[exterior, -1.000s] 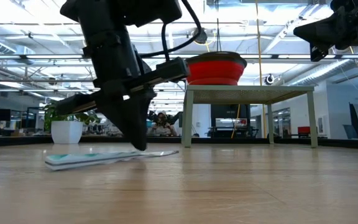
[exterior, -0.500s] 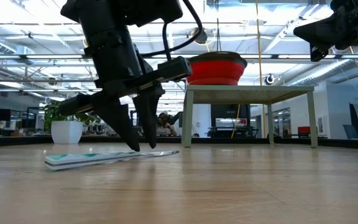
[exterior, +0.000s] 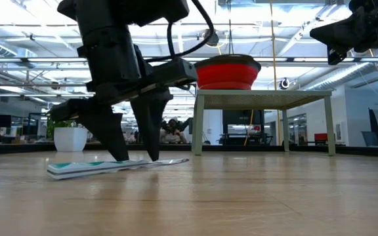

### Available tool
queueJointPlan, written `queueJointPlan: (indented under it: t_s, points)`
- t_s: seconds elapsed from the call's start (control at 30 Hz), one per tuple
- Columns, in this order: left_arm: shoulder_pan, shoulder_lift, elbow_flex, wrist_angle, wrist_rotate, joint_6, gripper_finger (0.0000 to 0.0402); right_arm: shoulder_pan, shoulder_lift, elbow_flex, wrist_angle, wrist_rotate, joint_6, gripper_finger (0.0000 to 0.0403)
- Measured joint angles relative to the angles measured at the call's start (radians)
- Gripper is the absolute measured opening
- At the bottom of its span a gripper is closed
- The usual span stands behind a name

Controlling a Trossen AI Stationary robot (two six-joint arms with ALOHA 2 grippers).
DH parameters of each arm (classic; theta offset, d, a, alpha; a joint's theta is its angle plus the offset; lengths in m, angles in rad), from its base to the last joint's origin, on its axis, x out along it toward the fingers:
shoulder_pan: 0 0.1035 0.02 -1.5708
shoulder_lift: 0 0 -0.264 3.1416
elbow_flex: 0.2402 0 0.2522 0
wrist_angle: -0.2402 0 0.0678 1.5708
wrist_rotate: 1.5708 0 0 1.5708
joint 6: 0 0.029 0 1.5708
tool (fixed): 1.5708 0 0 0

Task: Pick & Place Fruit
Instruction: Put the white table knife on the shelf

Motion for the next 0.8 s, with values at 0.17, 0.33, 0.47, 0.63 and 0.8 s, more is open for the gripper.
queueJointPlan:
  t_s: [0.17, 0.33, 0.47, 0.63, 0.8]
  points:
    - [-0.001, 0.029, 0.005, 0.008, 0.000, 0.005, 0.0198, 0.000, 0.000, 0.000, 0.004, 0.002, 0.000, 0.0000]
    - [-0.001, 0.052, 0.005, -0.009, 0.001, 0.051, 0.0177, 0.000, 0.000, 0.000, 0.004, 0.003, 0.005, 0.0000]
    - [0.000, 0.067, 0.005, -0.024, -0.003, 0.098, 0.0131, 0.000, 0.000, 0.000, 0.003, 0.003, 0.029, 0.0000]
    - [-0.001, 0.072, 0.005, -0.046, -0.019, 0.121, 0.0066, 0.000, 0.000, 0.000, 0.003, 0.004, 0.050, 0.0000]
    - [-0.001, 0.072, 0.005, -0.039, -0.044, 0.157, 0.0011, 0.000, 0.000, 0.000, 0.003, 0.004, 0.053, 0.0000]
